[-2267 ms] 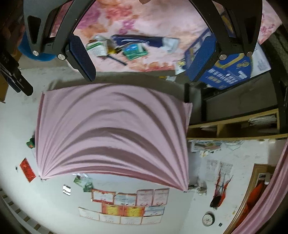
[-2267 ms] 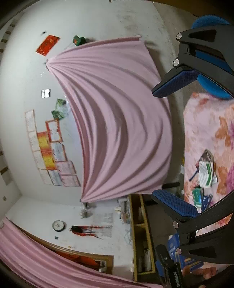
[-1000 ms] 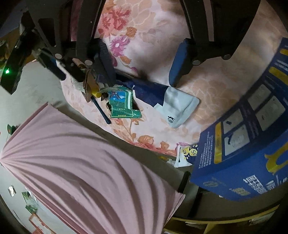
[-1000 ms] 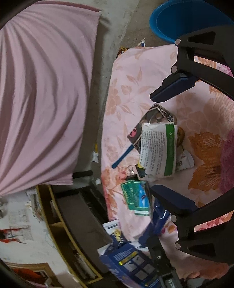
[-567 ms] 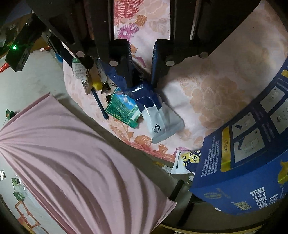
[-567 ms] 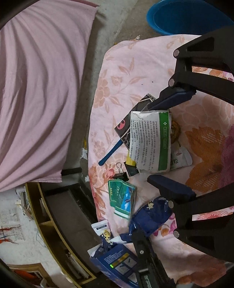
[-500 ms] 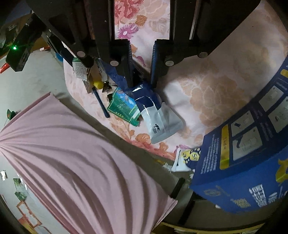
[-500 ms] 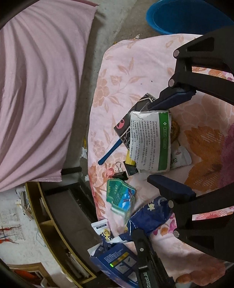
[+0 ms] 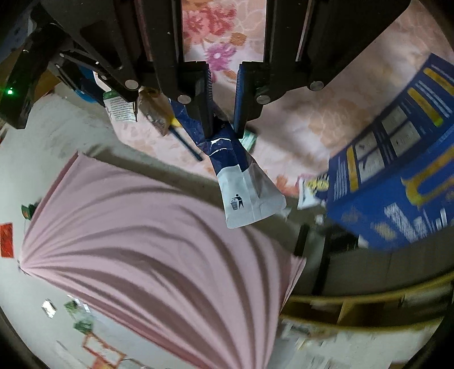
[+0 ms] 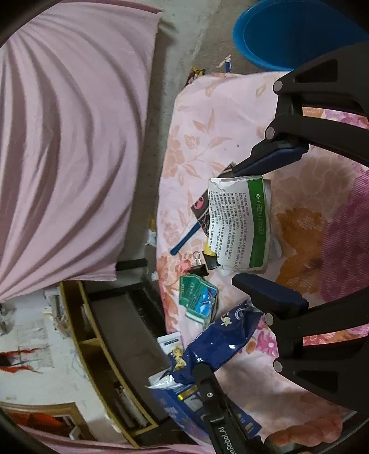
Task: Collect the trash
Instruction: 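Grasp the blue-and-white tube with the left tool while the right tool grasps the white-green packet, then carry the tube and packet over the blue bucket and release both, then move both tools back over the remaining trash on the bed, then grasp the green snack wrapper with the left tool while the right tool grasps the phone case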
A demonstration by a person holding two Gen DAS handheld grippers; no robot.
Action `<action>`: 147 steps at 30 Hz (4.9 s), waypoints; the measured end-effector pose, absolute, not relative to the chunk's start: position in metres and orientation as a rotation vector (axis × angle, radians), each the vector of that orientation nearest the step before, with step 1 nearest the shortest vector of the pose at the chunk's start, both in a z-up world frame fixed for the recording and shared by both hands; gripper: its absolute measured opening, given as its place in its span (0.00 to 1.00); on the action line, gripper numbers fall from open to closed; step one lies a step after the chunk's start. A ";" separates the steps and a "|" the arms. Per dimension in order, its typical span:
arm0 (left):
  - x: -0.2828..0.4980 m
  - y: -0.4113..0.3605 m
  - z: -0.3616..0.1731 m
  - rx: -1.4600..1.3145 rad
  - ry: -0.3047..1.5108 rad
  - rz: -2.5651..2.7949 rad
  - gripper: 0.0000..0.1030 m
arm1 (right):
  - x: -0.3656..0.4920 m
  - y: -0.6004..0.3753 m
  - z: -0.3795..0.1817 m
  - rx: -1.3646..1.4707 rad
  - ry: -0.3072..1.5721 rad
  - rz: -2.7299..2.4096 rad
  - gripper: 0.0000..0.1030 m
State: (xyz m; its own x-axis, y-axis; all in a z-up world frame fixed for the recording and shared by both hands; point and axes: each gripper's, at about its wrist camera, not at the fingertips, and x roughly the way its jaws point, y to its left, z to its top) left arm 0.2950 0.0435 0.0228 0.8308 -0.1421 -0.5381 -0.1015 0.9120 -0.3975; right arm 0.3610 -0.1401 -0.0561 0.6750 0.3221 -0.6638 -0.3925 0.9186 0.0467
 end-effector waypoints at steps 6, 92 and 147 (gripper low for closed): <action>0.280 0.003 0.049 -0.306 0.442 -0.048 0.10 | 0.337 -0.158 -0.033 -0.080 0.548 0.395 0.66; 0.318 -0.215 0.068 -0.062 0.489 -0.377 0.61 | 0.253 -0.423 -0.011 0.304 0.299 -0.079 0.83; 0.379 0.035 -0.026 -0.078 0.710 -0.070 0.98 | 0.393 -0.168 -0.048 -0.107 0.635 0.344 0.96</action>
State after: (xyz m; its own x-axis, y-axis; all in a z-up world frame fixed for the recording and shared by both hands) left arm 0.3790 0.0351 -0.0259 0.7563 -0.0902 -0.6479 0.0374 0.9948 -0.0948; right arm 0.3926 -0.1681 -0.0484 0.7509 0.2814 -0.5974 -0.3464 0.9381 0.0065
